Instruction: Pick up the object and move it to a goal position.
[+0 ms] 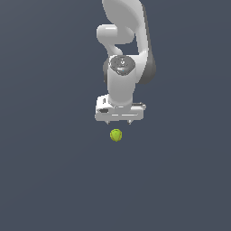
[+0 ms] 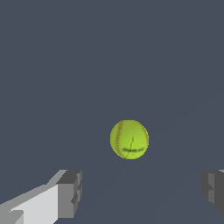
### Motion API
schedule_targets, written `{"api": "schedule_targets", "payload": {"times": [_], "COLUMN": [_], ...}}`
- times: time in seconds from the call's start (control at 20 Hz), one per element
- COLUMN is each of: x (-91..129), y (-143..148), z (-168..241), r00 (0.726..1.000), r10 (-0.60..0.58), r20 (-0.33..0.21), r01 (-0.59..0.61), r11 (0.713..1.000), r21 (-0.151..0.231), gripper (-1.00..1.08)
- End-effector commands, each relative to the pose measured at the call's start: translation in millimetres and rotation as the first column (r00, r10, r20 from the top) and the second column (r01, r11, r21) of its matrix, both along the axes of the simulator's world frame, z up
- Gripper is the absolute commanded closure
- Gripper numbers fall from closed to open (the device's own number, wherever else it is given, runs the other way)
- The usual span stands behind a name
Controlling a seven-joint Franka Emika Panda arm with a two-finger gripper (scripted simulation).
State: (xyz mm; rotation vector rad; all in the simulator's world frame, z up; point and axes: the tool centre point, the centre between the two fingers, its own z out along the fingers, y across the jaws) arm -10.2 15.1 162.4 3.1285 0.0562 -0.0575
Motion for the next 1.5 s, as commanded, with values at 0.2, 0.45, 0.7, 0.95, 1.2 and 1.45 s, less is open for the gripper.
{"api": "schedule_targets", "payload": {"times": [0.2,0.45,0.7,0.95,1.2,1.45], "x": [0.0,0.1,-0.5,-2.5,-4.1,-4.5], "y": [-0.2,-1.9,-5.3,-9.1,-11.1,-11.3], "z": [-0.2,-10.6,-32.1,-56.2,-68.8,-70.3], "r00": [1.0,1.0,0.997,0.991,0.986,0.986], "r10": [0.001,0.025,0.075,0.131,0.161,0.162], "r20": [0.0,0.005,0.016,0.028,0.035,0.035], "r01": [-0.001,-0.025,-0.075,-0.132,-0.161,-0.162], "r11": [1.0,1.0,0.997,0.991,0.987,0.987], "r21": [-0.001,0.002,0.007,0.011,0.012,0.013], "gripper": [-0.92,-0.92,-0.92,-0.92,-0.92,-0.92]}}
